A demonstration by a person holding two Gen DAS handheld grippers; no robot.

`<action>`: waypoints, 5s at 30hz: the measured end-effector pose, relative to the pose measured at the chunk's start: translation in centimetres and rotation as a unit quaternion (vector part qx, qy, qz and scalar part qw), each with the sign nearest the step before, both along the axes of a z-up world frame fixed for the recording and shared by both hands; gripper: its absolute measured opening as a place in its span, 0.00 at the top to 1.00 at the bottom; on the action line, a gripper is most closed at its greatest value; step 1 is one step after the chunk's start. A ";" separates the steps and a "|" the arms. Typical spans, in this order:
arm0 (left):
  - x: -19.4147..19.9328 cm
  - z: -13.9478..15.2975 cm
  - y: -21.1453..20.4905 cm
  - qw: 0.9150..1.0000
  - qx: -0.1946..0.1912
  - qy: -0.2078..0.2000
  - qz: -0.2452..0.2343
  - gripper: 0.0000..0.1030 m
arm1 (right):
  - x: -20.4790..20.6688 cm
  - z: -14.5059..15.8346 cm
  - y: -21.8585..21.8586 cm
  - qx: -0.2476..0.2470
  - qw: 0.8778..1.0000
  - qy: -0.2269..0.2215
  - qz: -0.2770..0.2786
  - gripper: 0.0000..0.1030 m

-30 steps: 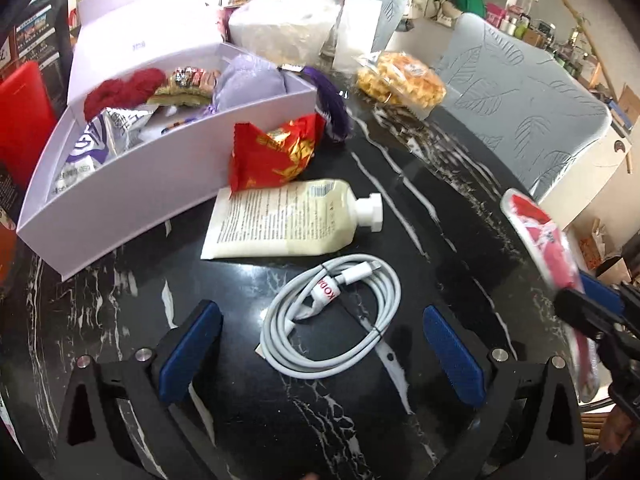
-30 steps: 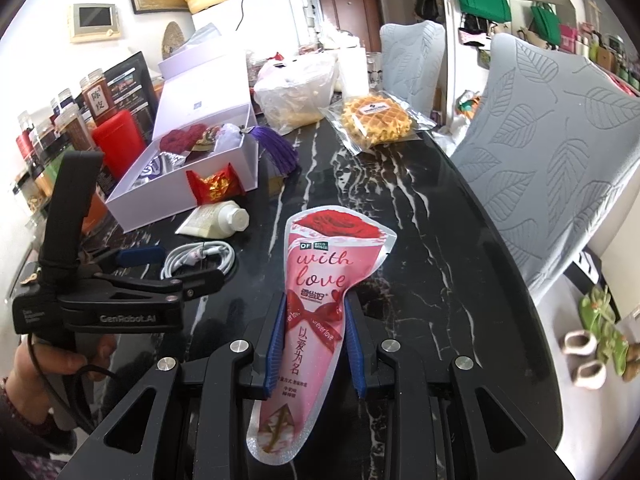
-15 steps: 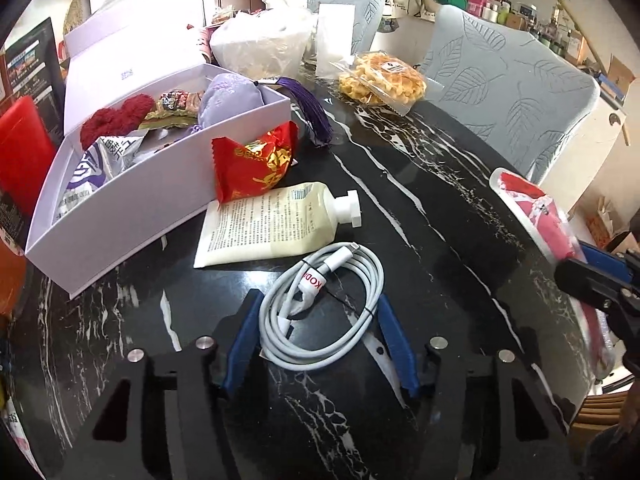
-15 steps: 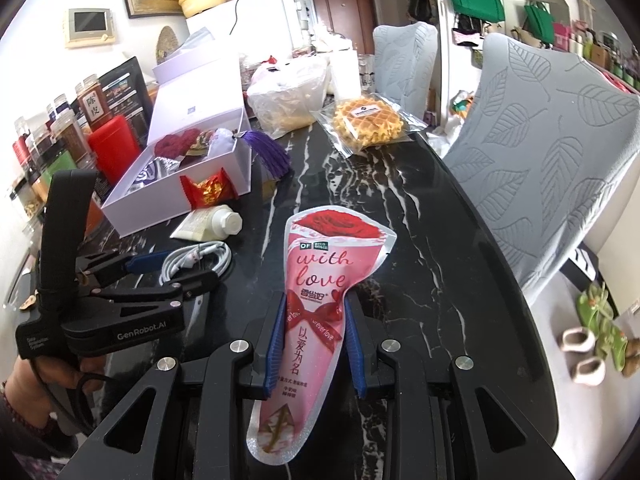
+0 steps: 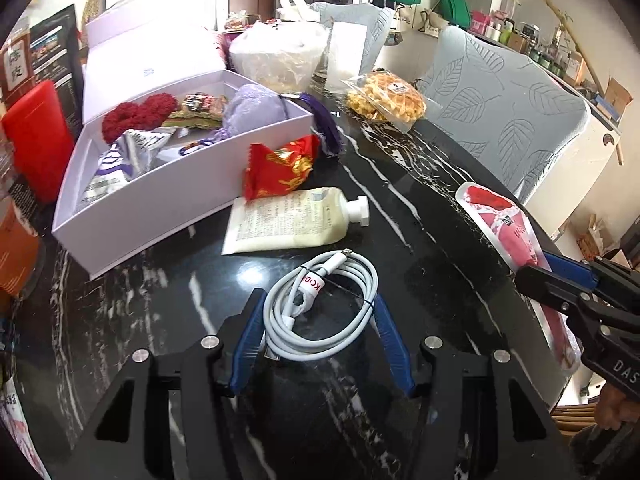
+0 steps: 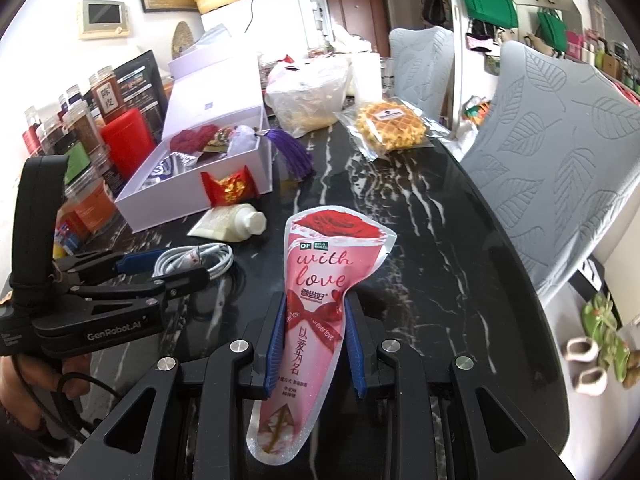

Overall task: Organize soft objects
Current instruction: 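Grasp the white coiled cable with the left gripper and lift it, then carry the white cable and pink pouch over the white box with both grippers, then lower the white cable and pink pouch into the box and open both grippers, then withdraw both grippers from the box toward the white lotion tube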

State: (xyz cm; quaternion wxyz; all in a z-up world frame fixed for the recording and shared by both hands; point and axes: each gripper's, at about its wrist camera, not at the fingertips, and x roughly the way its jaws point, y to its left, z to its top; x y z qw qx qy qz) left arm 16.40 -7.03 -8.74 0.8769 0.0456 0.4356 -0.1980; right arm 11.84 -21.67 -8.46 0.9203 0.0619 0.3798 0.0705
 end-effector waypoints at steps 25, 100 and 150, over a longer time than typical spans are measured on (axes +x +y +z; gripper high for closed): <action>-0.9 7.3 9.2 0.991 -0.027 -0.096 0.094 0.47 | 3.4 3.5 7.9 0.005 0.993 -0.048 0.112 0.73; 19.1 6.5 11.5 0.988 -0.010 -0.096 0.123 0.47 | 23.6 4.6 13.4 -0.009 0.982 -0.047 0.185 0.73; 19.4 3.3 12.7 0.982 0.061 -0.030 0.174 0.35 | 24.9 2.1 14.8 -0.061 0.986 -0.004 0.152 0.54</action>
